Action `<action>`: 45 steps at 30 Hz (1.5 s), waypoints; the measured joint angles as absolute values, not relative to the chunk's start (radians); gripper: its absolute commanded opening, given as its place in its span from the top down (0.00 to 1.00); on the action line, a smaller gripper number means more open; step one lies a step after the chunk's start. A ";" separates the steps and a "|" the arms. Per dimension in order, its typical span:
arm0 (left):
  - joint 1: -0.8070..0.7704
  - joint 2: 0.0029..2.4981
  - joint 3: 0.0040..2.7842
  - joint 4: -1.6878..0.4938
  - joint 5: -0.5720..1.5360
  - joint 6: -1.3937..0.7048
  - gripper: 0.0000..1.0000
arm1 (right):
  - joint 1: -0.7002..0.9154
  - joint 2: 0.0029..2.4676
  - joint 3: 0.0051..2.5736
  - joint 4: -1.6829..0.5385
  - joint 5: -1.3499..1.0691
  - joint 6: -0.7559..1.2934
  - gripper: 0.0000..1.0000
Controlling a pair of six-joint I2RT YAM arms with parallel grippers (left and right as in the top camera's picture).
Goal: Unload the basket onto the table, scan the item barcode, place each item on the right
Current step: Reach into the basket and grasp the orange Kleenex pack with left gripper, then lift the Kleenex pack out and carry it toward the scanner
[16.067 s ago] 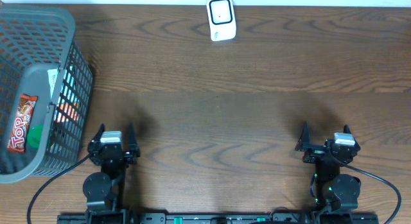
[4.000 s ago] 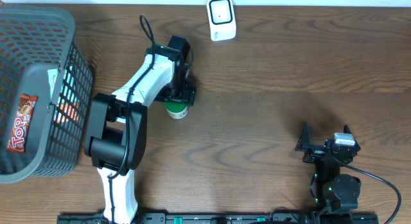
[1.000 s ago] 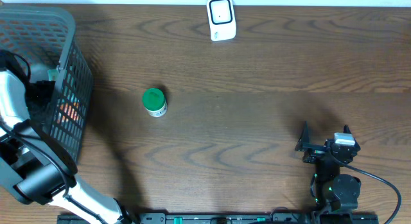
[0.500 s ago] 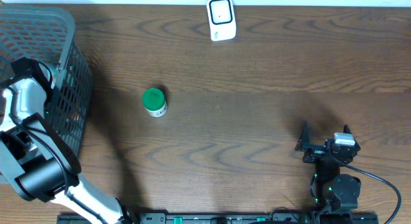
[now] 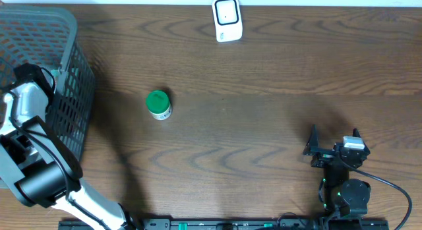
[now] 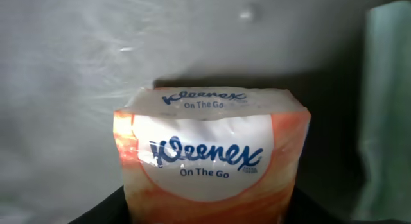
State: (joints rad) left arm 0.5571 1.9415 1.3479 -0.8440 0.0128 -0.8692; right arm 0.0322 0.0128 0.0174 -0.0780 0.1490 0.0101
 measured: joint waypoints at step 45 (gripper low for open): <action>-0.498 1.552 1.552 -0.934 0.091 -0.842 0.44 | 0.032 0.013 0.017 -0.078 0.149 0.010 0.01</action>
